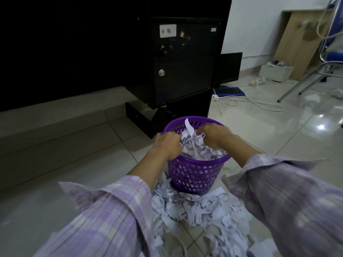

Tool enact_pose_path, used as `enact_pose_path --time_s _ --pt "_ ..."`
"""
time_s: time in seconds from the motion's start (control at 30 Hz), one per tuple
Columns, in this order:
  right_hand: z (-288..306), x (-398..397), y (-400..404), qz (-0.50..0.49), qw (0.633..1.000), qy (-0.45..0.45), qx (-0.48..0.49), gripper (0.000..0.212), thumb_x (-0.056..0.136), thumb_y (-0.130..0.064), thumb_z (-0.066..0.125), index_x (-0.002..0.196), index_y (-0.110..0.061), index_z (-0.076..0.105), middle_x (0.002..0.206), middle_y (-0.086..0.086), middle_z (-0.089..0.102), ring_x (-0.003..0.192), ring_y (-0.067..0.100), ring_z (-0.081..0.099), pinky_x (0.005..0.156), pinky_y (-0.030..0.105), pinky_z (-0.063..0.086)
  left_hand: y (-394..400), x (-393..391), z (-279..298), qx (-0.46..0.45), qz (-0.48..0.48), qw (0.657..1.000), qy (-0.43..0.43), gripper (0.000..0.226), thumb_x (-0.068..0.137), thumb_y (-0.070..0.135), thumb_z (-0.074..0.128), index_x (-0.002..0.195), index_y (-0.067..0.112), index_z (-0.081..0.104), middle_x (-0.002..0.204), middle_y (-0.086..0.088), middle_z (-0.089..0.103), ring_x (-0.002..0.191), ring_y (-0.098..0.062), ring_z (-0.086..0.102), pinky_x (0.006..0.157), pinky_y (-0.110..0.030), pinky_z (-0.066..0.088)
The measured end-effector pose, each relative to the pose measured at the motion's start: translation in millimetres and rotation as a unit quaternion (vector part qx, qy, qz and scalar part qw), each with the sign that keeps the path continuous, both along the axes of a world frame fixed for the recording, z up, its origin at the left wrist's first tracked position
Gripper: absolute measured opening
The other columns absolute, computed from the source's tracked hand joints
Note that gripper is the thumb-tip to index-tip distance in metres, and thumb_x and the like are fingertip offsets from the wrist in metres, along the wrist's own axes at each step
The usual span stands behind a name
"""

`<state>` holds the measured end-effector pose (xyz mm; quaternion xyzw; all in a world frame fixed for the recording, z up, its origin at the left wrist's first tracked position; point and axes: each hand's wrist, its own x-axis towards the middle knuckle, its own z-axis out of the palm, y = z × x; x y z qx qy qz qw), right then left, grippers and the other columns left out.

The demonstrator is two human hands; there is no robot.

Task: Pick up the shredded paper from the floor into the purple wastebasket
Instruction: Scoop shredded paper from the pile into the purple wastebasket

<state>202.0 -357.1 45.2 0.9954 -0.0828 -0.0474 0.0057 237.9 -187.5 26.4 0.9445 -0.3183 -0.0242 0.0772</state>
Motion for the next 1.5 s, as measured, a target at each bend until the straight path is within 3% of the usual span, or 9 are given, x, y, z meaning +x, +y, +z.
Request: enact_pose_path --time_s 0.27,0.4,0.63,0.73,0.9,1.0,1.1,1.33,1.5 --pt "4.3 -42.4 38.0 0.023 0.993 -0.033 0.109 0.036 0.091 -0.011 0.049 0.122 -0.022 0.063 0.135 0.007 0.055 0.120 0.028 0.053 0.097 0.043 0.047 44.5 -48.3 -2.6 -0.037 0.006 0.999 0.000 0.026 0.091 0.019 0.045 0.110 0.009 0.061 0.119 -0.010 0.059 0.107 -0.029 0.057 0.083 -0.037 0.048" --pt "-15.4 -82.9 72.4 0.023 0.985 -0.034 0.166 0.035 0.090 -0.006 0.046 0.118 -0.017 0.065 0.124 0.011 0.060 0.108 0.029 0.057 0.086 0.037 0.050 81.1 -86.9 -21.3 -0.037 0.029 0.998 0.038 0.029 0.093 0.020 0.043 0.112 0.007 0.061 0.117 -0.011 0.060 0.104 -0.029 0.057 0.082 -0.034 0.046" --pt "-95.6 -155.6 120.7 0.003 0.969 0.037 0.244 0.032 0.087 -0.014 0.057 0.118 -0.018 0.065 0.125 0.005 0.061 0.111 0.023 0.058 0.095 0.035 0.049 144.0 -146.0 -87.9 -0.022 0.064 0.992 0.108 0.031 0.094 0.021 0.045 0.119 0.009 0.059 0.126 -0.012 0.058 0.109 -0.030 0.058 0.087 -0.032 0.047" --pt "-135.6 -182.9 138.5 0.006 0.969 0.103 0.226 0.041 0.088 -0.034 0.061 0.128 -0.025 0.054 0.138 0.003 0.048 0.120 0.023 0.051 0.099 0.033 0.043 161.9 -172.3 -118.5 -0.001 0.069 0.987 0.147 0.034 0.096 0.026 0.046 0.126 0.013 0.055 0.135 -0.009 0.052 0.119 -0.029 0.054 0.094 -0.033 0.046" --pt "-194.7 -229.8 168.5 0.009 0.955 0.220 0.198 0.092 0.076 -0.063 0.066 0.150 -0.034 0.020 0.160 0.007 0.004 0.145 0.034 0.016 0.115 0.048 0.025 194.4 -221.8 -164.7 0.095 0.041 0.972 0.210 0.047 0.097 0.032 0.044 0.139 0.011 0.040 0.146 -0.011 0.035 0.131 -0.029 0.039 0.103 -0.038 0.038" --pt "-217.8 -252.9 187.5 -0.008 0.945 0.258 0.202 0.113 0.064 -0.068 0.072 0.151 -0.042 0.005 0.159 0.006 -0.021 0.147 0.039 -0.008 0.115 0.061 0.016 210.7 -245.0 -181.8 0.147 0.038 0.965 0.216 0.058 0.097 0.037 0.045 0.146 0.012 0.027 0.151 -0.013 0.025 0.136 -0.032 0.029 0.107 -0.041 0.032" --pt "-232.0 -273.8 206.4 0.006 0.945 0.272 0.181 0.118 0.061 -0.066 0.076 0.150 -0.045 0.002 0.157 0.004 -0.028 0.145 0.041 -0.010 0.113 0.065 0.016 224.0 -261.4 -191.5 0.185 0.049 0.944 0.270 0.083 0.092 0.050 0.050 0.153 0.015 0.006 0.159 -0.014 -0.001 0.146 -0.036 0.005 0.116 -0.052 0.018" --pt "-248.3 -299.3 213.2 0.045 0.973 0.160 0.158 0.077 0.077 -0.045 0.074 0.142 -0.036 0.035 0.156 0.004 0.010 0.138 0.034 0.022 0.106 0.048 0.040 251.6 -274.8 -218.6 0.191 0.031 0.899 0.393 0.142 0.058 0.054 0.084 0.143 0.038 -0.028 0.141 -0.003 -0.047 0.137 -0.050 -0.025 0.109 -0.071 0.012" --pt "-253.7 -295.1 208.2 0.027 0.971 0.137 0.192 0.057 0.081 -0.030 0.072 0.134 -0.024 0.053 0.141 0.008 0.038 0.123 0.030 0.046 0.100 0.035 0.044 247.9 -290.7 -220.5 0.284 0.001 0.912 0.297 0.136 0.065 0.037 0.086 0.147 0.032 -0.022 0.153 -0.016 -0.032 0.142 -0.051 -0.007 0.110 -0.062 0.026"
